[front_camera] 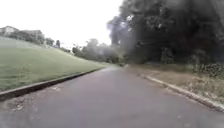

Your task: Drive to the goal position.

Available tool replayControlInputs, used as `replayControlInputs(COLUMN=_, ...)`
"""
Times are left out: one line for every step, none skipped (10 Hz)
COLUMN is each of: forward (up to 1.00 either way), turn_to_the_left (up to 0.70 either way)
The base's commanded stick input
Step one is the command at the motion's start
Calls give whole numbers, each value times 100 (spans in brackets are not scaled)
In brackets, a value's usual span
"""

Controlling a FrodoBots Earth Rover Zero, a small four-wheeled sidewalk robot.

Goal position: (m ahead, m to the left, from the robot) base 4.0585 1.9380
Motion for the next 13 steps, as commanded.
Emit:
replayControlInputs(forward=70, turn_to_the_left=-3)
replayControlInputs(forward=70, turn_to_the_left=-14)
replayControlInputs(forward=70, turn_to_the_left=-25)
replayControlInputs(forward=70, turn_to_the_left=-17)
replayControlInputs(forward=70, turn_to_the_left=-4)
replayControlInputs(forward=70, turn_to_the_left=0)
replayControlInputs(forward=70, turn_to_the_left=0)
replayControlInputs(forward=70, turn_to_the_left=0)
replayControlInputs(forward=70, turn_to_the_left=0)
replayControlInputs(forward=70, turn_to_the_left=0)
replayControlInputs(forward=27, turn_to_the_left=-11)
replayControlInputs(forward=55, turn_to_the_left=-21)
replayControlInputs(forward=70, turn_to_the_left=-22)
